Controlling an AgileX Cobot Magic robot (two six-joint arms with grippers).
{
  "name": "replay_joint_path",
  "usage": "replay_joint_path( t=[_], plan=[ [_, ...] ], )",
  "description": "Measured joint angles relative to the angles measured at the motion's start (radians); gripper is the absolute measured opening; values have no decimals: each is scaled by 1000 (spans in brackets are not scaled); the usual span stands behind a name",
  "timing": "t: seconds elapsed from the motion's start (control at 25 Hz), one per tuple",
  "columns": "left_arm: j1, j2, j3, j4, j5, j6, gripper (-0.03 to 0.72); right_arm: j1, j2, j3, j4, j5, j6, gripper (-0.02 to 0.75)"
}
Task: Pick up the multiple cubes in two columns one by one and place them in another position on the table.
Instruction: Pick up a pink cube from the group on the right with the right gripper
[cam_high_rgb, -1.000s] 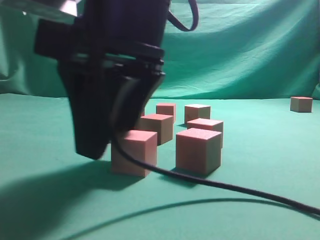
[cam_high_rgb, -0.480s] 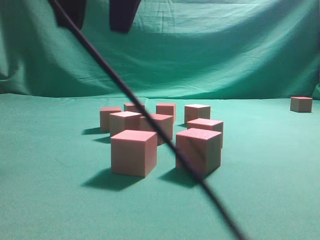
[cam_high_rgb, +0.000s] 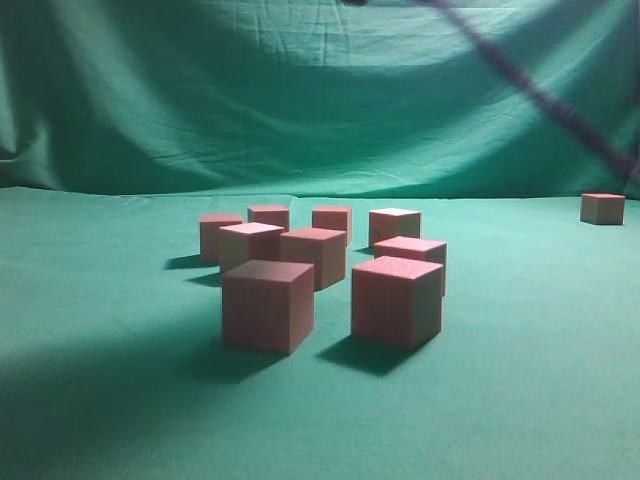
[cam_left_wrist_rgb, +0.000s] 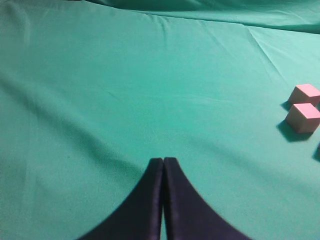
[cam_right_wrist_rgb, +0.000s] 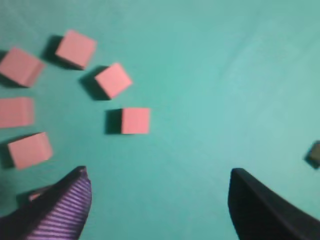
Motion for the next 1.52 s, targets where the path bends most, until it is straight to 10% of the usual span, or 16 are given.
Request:
replay_joint_path(
  t=[0.56, 1.52],
  plan=[
    [0, 0, 0, 0, 0, 0, 0, -529, 79, 2, 30, -119, 256, 543],
    [0, 0, 0, 0, 0, 0, 0, -650, 414, 3, 196, -613, 84, 543]
  ],
)
